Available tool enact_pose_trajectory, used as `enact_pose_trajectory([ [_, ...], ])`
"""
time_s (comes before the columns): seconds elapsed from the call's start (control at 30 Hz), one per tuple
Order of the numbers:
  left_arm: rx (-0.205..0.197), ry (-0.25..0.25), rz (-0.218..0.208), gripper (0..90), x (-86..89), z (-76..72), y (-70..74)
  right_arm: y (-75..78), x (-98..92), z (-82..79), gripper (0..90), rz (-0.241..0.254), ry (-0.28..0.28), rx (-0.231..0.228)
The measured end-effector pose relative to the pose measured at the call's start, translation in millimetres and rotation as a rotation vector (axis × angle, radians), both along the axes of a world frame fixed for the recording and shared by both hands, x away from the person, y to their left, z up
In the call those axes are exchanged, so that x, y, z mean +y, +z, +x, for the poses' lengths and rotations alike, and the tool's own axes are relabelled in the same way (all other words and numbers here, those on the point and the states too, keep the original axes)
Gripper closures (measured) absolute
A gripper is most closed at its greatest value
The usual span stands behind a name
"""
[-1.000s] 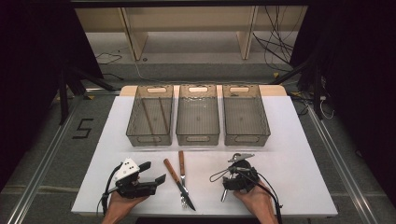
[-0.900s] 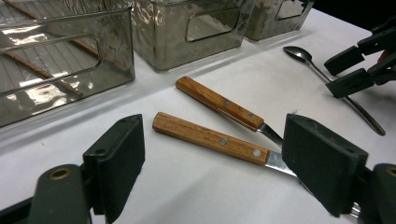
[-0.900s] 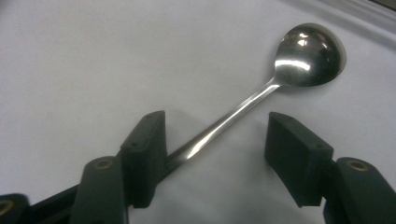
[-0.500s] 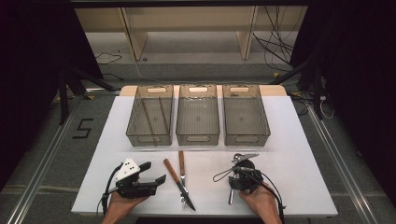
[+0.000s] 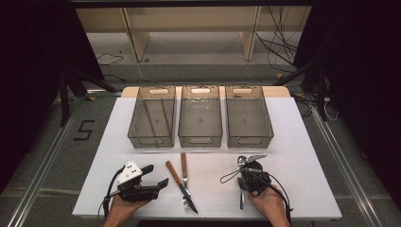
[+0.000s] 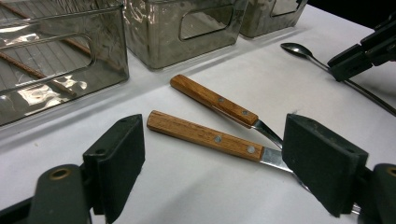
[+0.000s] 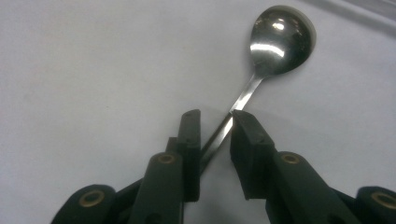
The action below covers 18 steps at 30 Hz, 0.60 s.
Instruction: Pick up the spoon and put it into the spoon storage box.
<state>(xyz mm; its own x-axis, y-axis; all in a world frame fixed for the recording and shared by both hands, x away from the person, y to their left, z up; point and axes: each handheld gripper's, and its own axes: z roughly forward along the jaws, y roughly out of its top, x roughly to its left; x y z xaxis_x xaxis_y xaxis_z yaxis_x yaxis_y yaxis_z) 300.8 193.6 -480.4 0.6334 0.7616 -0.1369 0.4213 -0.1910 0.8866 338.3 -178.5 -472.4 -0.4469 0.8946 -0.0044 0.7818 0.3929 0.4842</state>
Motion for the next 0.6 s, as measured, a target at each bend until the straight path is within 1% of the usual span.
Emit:
enact_pose_trajectory([
  [0.07, 0.000, -0.003, 0.003, 21.2, 0.2, -0.1, 0.1, 0.7, -3.2, 0.6, 76.3, -0.005, -0.008, 0.004],
  [0.2, -0.001, -0.003, 0.002, 21.2, 0.2, -0.2, 0.2, 1.4, -9.9, 1.5, 78.7, -0.001, -0.024, 0.014],
  [0.3, -0.002, -0.003, 0.001, 21.2, 0.1, -0.1, 0.2, 2.2, -15.4, 2.4, 81.0, -0.011, -0.041, 0.013],
  [0.4, -0.002, -0.002, 0.000, 21.2, -0.3, -0.1, 0.2, 3.4, -23.2, 4.4, 83.2, 0.002, -0.065, 0.021],
  [0.53, -0.002, -0.003, 0.000, 21.2, -0.8, -0.3, 0.3, 3.8, -31.8, 5.9, 84.7, 0.007, -0.085, 0.022],
  [0.6, -0.003, -0.002, 0.000, 21.2, -0.9, -0.3, 0.1, 3.9, -33.7, 6.3, 84.8, 0.011, -0.082, 0.021],
])
